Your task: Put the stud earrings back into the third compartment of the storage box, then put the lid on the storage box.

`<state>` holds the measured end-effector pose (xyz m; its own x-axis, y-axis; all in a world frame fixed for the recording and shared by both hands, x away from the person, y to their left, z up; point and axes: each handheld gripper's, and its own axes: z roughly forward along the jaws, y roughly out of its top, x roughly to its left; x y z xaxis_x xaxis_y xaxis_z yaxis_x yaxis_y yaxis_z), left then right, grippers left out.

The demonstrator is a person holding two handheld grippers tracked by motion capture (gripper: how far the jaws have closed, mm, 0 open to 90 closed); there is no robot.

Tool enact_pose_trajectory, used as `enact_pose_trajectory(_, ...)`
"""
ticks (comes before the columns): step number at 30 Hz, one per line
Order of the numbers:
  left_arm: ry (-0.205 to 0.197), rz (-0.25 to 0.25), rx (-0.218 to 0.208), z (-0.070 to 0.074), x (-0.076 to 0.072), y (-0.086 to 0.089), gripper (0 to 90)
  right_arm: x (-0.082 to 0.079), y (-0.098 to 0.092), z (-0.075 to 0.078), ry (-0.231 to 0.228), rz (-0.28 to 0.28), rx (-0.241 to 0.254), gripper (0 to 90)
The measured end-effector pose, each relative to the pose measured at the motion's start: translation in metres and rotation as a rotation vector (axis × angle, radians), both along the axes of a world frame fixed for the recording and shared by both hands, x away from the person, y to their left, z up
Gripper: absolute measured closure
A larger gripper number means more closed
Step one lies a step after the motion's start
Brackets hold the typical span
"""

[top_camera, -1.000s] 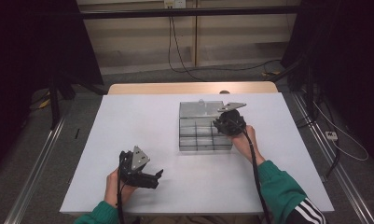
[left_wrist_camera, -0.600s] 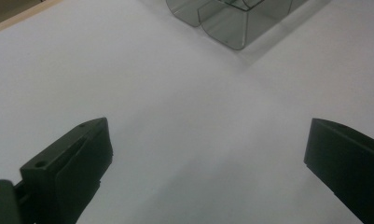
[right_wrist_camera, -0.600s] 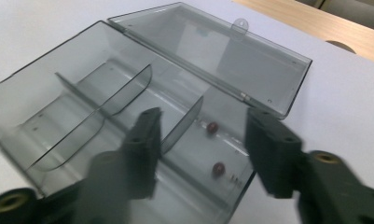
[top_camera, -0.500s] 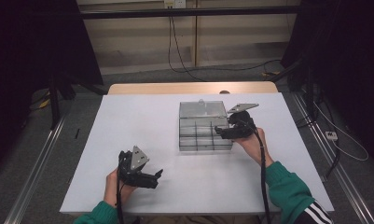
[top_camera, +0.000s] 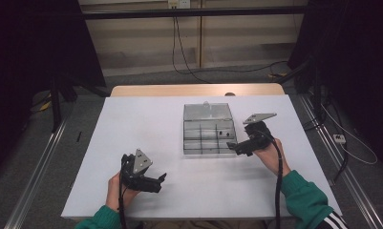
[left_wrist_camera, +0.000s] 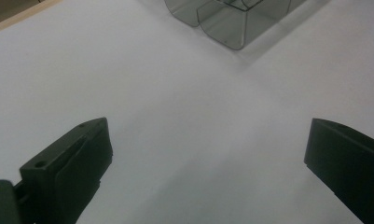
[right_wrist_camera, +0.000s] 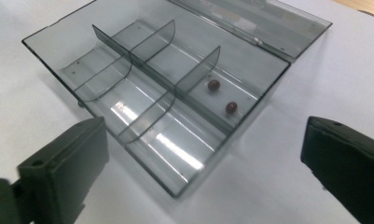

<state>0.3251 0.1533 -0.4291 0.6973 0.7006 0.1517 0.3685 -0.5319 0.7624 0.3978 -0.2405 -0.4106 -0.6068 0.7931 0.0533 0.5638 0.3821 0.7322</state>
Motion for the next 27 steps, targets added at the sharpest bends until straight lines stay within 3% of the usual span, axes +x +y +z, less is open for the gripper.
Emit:
enact_pose_trajectory(15,-0.015,0.000,0.013,0.002,0.001,-0.001,0.4,-0.024,-0.027,-0.003,-0.011,-0.011,0.023,0.1)
enact_pose_trajectory(19,-0.028,-0.009,0.033,0.005,0.002,-0.006,0.3,-0.026,-0.030,-0.003,-0.019,-0.017,0.027,0.2)
enact_pose_trajectory(27,-0.039,-0.030,0.030,0.008,0.010,-0.022,0.2,-0.024,-0.030,-0.006,-0.007,-0.023,0.020,0.3)
